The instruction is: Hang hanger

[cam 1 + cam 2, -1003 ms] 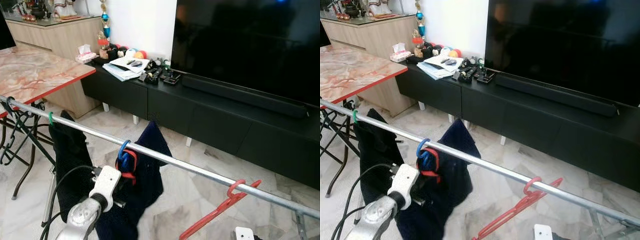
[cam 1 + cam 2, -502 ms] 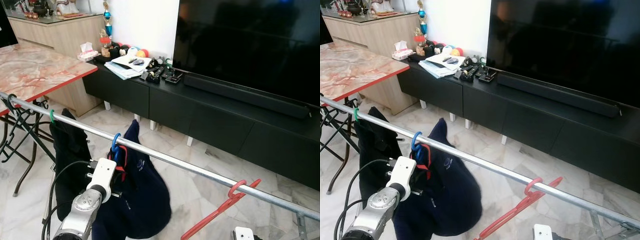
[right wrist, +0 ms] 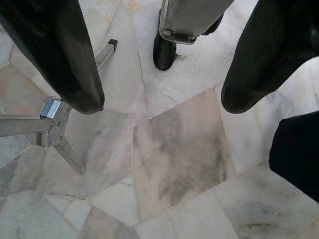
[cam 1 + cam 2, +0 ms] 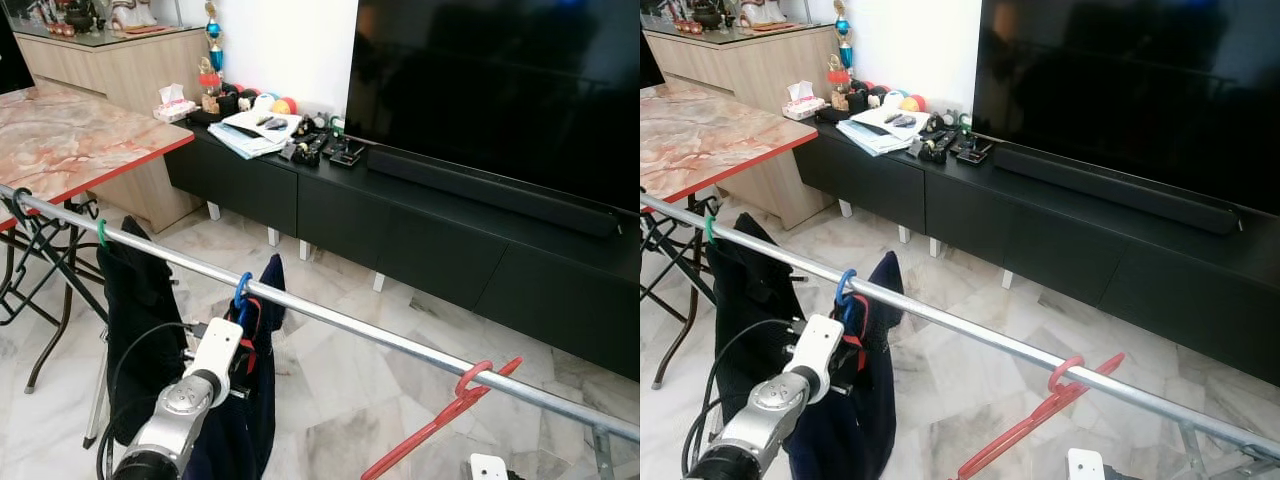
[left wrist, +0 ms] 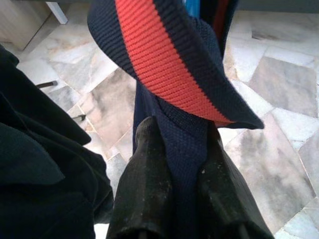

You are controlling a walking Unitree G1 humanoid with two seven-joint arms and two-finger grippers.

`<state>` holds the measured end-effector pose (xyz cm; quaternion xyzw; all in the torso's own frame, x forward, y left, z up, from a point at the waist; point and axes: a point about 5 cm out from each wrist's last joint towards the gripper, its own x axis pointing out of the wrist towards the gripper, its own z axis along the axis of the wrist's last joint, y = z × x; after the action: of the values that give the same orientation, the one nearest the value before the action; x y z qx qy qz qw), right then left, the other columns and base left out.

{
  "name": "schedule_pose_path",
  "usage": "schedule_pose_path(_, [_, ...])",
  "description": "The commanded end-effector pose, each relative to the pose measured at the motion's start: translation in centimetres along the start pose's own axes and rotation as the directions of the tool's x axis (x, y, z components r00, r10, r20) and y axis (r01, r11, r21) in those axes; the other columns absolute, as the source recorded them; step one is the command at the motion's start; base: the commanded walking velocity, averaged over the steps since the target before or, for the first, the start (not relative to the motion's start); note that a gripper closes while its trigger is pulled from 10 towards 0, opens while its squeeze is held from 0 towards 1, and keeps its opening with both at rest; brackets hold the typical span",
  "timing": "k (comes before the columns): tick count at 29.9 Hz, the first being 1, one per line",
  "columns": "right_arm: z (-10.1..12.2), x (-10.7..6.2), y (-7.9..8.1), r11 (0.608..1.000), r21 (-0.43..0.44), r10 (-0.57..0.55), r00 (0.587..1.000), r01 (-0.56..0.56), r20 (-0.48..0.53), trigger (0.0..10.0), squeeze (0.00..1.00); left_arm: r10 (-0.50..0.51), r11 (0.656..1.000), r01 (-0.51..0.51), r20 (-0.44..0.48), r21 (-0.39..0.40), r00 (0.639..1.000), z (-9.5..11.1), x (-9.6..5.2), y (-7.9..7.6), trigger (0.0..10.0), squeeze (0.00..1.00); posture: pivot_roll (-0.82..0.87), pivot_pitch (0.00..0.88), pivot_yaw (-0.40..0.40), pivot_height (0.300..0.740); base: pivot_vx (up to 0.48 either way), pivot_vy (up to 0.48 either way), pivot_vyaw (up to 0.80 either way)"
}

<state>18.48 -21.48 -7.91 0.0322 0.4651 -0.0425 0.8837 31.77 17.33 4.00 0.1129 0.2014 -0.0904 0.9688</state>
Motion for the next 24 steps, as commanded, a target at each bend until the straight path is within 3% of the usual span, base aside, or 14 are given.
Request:
schedule_pose_path(1, [0.3, 0.0, -0.1, 1.000, -0.011, -0.001, 1.000, 0.001, 0.002, 10.0, 0.00, 0.009, 1.000, -0.009, 0.000, -0.006, 1.000, 0.4, 0.3, 0.2, 10.0, 0.00, 0.06, 0.000, -0.036, 0.740, 0.000, 0.000, 0.00])
schedule_pose_path(8, [0.3, 0.0, -0.1, 1.000, -0.006, -0.003, 1.000, 0.003, 0.002, 10.0, 0.00, 0.039, 0.999, -0.039, -0.003, -0.019, 0.999, 0.3, 0.3, 0.3, 10.0, 0.00, 0.06, 0.000, -0.032, 0.740, 0.000, 0.000, 0.00])
schedule_pose_path(9, [0.2, 0.0, -0.1, 1.000, -0.006, -0.003, 1.000, 0.003, 0.002, 10.0, 0.00, 0.052, 0.998, -0.052, 0.000, -0.029, 0.999, 0.1, 0.2, 0.4, 10.0, 0.09, 0.06, 0.000, -0.032, 0.740, 0.000, 0.000, 0.00])
schedule_pose_path(10, [0.2, 0.0, -0.1, 1.000, -0.006, -0.003, 1.000, 0.003, 0.002, 10.0, 0.00, 0.061, 0.997, -0.061, 0.003, -0.040, 0.998, 0.0, 0.1, 0.4, 10.0, 0.51, 0.06, 0.000, -0.032, 0.740, 0.000, 0.000, 0.00])
schedule_pose_path(12, [0.2, 0.0, -0.1, 1.000, -0.007, -0.003, 1.000, 0.003, 0.001, 10.0, 0.00, 0.083, 0.994, -0.080, 0.028, -0.077, 0.996, -0.2, -0.2, 0.6, 10.0, 1.00, 0.06, 0.000, -0.032, 0.740, 0.000, 0.000, 0.00])
schedule_pose_path(24, [0.1, 0.0, 0.0, 1.000, -0.010, 0.000, 1.000, 0.000, -0.001, 10.0, 0.00, 0.118, 0.987, -0.101, 0.143, -0.122, 0.983, 0.2, -1.8, 1.1, 10.0, 1.00, 0.06, 0.000, -0.024, 0.740, 0.000, 0.000, 0.00])
